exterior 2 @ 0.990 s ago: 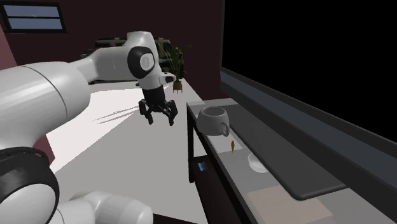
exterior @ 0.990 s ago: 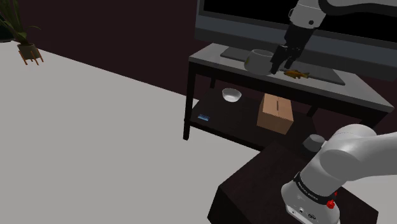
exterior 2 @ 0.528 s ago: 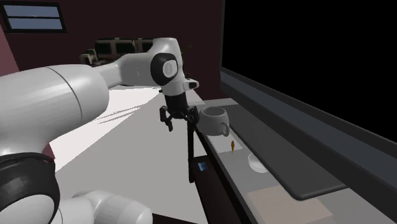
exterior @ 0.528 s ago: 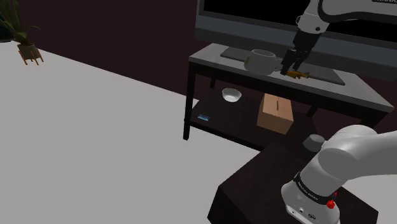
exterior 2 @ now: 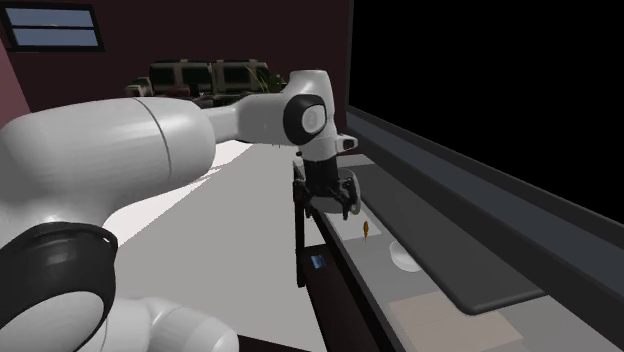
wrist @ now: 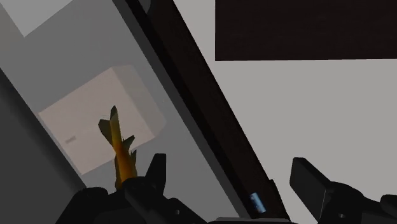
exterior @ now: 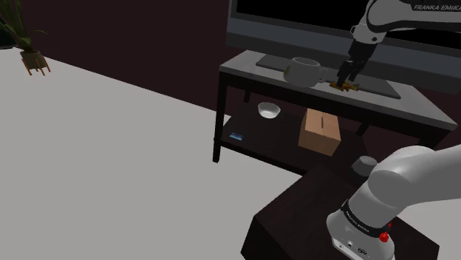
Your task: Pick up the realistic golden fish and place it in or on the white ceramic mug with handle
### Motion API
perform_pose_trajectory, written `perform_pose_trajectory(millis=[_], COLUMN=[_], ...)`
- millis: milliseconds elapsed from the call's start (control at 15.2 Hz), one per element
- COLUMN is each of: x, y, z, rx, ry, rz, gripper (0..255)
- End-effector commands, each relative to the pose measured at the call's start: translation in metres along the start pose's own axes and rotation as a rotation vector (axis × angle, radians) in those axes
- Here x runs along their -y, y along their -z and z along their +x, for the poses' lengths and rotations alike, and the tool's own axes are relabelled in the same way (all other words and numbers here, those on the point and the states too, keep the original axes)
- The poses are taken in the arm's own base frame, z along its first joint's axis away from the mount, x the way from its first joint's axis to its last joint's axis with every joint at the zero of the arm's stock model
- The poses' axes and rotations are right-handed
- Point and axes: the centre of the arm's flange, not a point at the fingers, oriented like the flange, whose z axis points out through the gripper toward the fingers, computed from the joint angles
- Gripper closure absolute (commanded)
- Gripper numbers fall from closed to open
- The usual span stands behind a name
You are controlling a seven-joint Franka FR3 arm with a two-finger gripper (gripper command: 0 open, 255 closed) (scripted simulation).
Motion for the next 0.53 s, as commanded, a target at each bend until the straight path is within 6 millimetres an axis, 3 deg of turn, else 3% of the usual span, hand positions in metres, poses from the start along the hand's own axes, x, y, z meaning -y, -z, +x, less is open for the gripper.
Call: perform_pose_trajectory(millis=[0, 330, 462], x=[-0.024, -0.085, -0.088], y=[-0.006, -0.024, -0.03], z=[-0.001, 0.003, 0.003], rx=[0.01, 0.032, 0.033], ry=[0.003, 0.009, 0.009], rz=[-0.007, -0.021, -0.022], gripper=[0, 0, 0])
